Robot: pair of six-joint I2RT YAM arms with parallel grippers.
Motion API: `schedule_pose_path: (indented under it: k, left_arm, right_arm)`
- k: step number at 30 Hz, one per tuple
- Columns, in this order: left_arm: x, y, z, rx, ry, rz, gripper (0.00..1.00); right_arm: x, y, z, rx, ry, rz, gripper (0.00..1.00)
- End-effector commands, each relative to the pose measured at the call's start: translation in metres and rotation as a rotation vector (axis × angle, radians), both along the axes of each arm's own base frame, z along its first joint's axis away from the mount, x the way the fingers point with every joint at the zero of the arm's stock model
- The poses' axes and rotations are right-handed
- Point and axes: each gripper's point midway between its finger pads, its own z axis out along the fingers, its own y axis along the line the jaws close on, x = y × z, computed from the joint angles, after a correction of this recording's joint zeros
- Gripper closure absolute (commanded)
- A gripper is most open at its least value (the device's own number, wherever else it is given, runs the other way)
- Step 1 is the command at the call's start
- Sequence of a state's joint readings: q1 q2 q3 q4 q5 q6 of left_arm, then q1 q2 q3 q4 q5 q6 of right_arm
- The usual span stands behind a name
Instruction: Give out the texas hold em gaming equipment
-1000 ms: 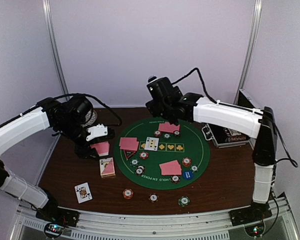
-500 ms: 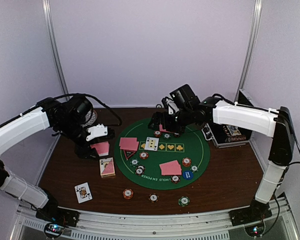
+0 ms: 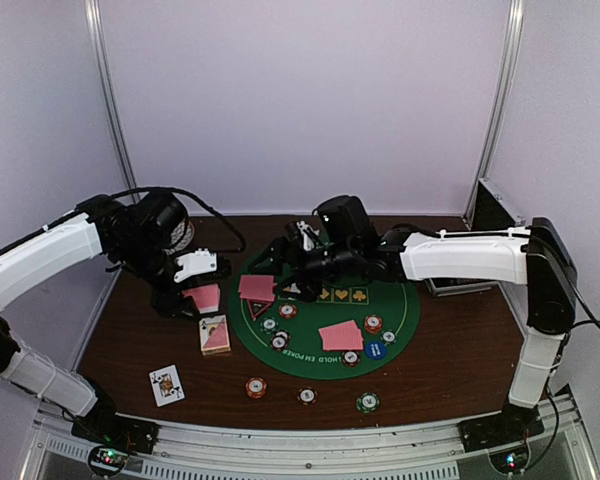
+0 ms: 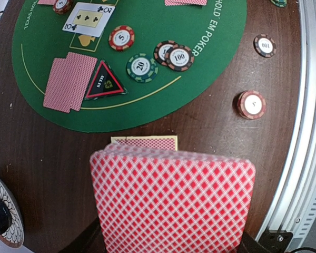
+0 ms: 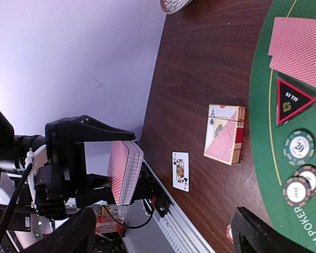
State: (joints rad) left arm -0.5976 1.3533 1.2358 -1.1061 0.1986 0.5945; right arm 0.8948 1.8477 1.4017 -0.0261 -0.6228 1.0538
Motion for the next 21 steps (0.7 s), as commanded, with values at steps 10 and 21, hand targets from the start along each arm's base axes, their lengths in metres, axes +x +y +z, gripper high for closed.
schedule_pose_path:
  k: [10,21]
  left_arm:
    - [0.007,-0.011,0.017,-0.053,-0.015,0.008,0.79]
    - [0.009,-0.012,0.019,-0.049,-0.016,0.008,0.79]
  right_arm:
    - [-0.028,0.053,0.004,0.167,0.097,0.089,0.16]
    - [-0.046,0.069,0.009,0.21,0.112,0.14,0.18]
